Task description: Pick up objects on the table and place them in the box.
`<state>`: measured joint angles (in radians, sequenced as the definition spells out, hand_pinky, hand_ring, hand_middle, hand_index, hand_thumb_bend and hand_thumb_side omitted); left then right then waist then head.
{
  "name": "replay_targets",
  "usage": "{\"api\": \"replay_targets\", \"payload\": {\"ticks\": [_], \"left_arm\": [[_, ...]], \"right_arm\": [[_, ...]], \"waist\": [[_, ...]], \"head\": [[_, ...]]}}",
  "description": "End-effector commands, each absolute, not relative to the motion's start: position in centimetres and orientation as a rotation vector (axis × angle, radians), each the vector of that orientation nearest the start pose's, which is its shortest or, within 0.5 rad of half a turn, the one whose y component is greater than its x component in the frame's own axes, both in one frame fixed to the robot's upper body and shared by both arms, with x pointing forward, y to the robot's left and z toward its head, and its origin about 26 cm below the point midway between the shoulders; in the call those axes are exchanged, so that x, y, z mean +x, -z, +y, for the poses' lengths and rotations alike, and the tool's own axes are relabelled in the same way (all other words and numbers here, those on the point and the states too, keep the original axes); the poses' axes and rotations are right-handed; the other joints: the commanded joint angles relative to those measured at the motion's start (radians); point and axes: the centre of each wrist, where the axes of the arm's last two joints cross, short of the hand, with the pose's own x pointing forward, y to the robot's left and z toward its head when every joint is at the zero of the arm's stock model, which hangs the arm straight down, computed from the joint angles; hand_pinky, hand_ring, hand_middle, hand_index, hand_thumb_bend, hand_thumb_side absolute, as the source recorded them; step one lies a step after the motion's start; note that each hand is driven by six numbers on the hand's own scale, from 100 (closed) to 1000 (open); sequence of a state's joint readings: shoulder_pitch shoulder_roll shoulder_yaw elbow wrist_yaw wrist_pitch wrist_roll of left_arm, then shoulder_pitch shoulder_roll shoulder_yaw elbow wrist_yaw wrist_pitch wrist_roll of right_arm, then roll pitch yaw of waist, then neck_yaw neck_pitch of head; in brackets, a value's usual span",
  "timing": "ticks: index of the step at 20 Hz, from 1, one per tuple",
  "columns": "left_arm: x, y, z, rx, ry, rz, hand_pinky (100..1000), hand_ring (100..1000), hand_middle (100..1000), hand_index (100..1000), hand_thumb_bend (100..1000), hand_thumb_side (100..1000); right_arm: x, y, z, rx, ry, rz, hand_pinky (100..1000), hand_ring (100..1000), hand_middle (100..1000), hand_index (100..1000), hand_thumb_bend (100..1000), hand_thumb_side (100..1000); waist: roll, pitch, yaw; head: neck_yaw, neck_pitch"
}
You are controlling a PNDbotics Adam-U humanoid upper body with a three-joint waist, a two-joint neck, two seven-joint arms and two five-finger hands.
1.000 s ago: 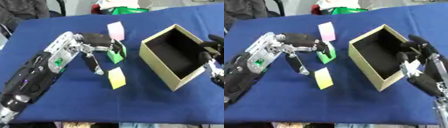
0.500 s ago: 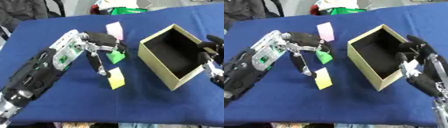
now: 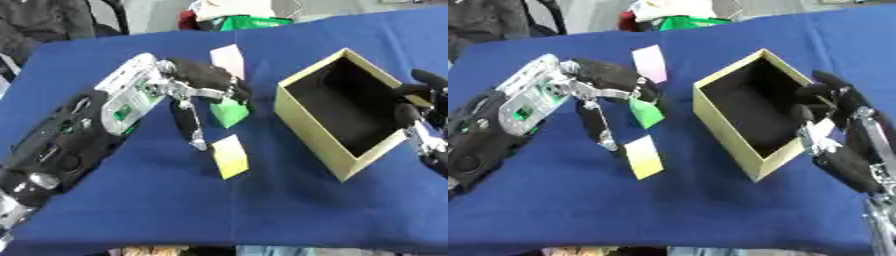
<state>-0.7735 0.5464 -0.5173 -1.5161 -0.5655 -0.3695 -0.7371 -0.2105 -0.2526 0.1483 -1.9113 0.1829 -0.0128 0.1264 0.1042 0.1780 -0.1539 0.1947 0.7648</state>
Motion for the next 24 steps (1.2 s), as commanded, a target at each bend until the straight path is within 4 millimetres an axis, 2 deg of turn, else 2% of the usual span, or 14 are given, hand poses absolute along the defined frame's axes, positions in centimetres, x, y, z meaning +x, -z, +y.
{"api": "replay_targets", "payload": {"ticks": [1,9,17,24], "left_arm": [[39.4,-20.9,18.9,-0.355,-2.974,1.540,851,796,763,854,599,162],[39.6,-19.5,18.6,-0.307,-3.001,1.480,844,790,757,849,564,146],[39.9,-18.7,18.5,-0.283,-3.017,1.446,842,788,753,844,571,148],[40.1,-17.2,18.3,-0.212,-3.041,1.436,830,768,717,817,551,141]], "right_arm": [[29.9,-14.4,-22.6,-0.119,-0.665,-2.072,796,929,738,943,210,532],[29.9,-14.4,-22.5,-0.114,-0.670,-2.070,797,929,738,943,202,535],[29.9,-14.4,-22.4,-0.109,-0.673,-2.069,798,930,738,944,193,544],[29.9,-14.3,-22.3,-0.105,-0.676,-2.069,797,930,740,944,165,551]], "waist": [[-0.002,-0.018,-0.002],[0.001,-0.014,-0.006],[0.003,-0.014,-0.007],[0.004,-0.012,-0.010]], "head": [[0.001,0.005],[0.000,0.005],[-0.002,0.005],[-0.002,0.005]]}}
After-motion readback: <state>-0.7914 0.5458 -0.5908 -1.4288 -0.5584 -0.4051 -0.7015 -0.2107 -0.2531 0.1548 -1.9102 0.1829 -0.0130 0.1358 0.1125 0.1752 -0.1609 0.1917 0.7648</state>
